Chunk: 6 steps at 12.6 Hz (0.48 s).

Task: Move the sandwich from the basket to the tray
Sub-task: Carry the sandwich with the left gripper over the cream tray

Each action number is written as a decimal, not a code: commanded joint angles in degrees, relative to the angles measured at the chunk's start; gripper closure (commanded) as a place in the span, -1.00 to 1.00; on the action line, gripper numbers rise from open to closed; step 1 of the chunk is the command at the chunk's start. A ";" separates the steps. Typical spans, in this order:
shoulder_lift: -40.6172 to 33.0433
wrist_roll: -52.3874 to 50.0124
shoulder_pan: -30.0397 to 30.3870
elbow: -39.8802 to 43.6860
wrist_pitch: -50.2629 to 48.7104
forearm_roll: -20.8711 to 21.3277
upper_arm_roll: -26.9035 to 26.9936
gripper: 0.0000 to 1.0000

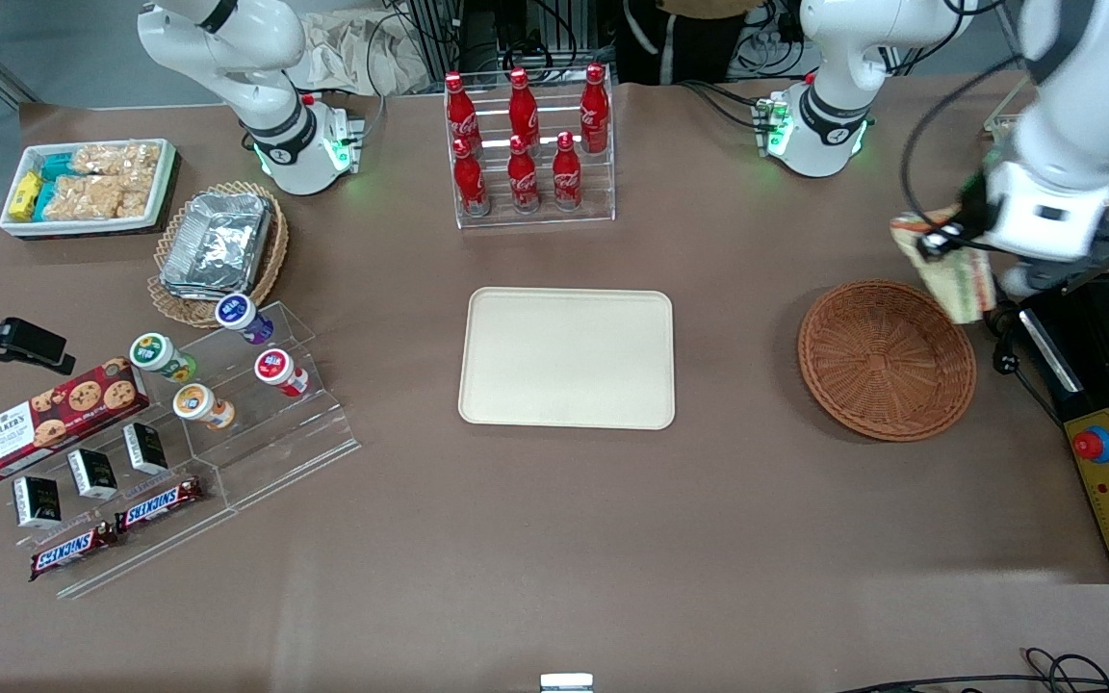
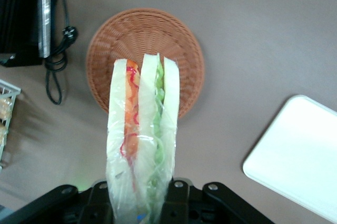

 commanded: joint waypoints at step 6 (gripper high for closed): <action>13.05 -4.82 0.02 6.10 5.38 0.02 -20.00 1.00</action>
